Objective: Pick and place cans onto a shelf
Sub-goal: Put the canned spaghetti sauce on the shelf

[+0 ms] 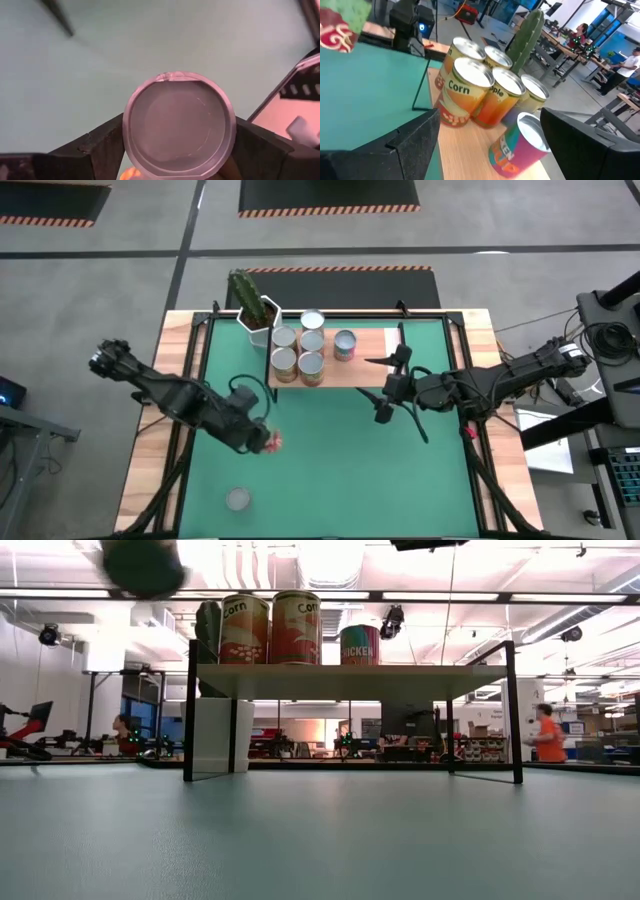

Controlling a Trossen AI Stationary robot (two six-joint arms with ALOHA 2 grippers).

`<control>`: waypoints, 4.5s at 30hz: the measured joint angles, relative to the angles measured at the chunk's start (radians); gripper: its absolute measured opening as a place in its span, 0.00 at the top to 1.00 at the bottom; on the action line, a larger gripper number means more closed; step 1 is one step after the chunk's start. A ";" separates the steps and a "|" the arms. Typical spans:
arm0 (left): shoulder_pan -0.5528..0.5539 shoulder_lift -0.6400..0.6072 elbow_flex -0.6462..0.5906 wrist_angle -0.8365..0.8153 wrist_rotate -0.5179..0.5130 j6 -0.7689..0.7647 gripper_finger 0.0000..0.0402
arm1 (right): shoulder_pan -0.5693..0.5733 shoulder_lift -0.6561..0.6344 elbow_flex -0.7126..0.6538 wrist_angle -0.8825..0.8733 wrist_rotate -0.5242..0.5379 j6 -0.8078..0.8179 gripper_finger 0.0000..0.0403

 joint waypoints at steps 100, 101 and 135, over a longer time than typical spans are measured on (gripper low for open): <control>0.417 0.792 0.822 0.015 -0.332 0.994 0.22 | 0.000 -0.331 -0.111 -0.204 -0.236 0.130 0.18; 0.418 0.792 0.822 0.019 -0.333 0.997 0.22 | 0.000 -0.331 -0.111 -0.204 -0.237 0.129 0.18; 0.442 0.797 0.821 0.111 -0.370 0.991 0.22 | 0.000 -0.331 -0.111 -0.212 -0.236 0.132 0.18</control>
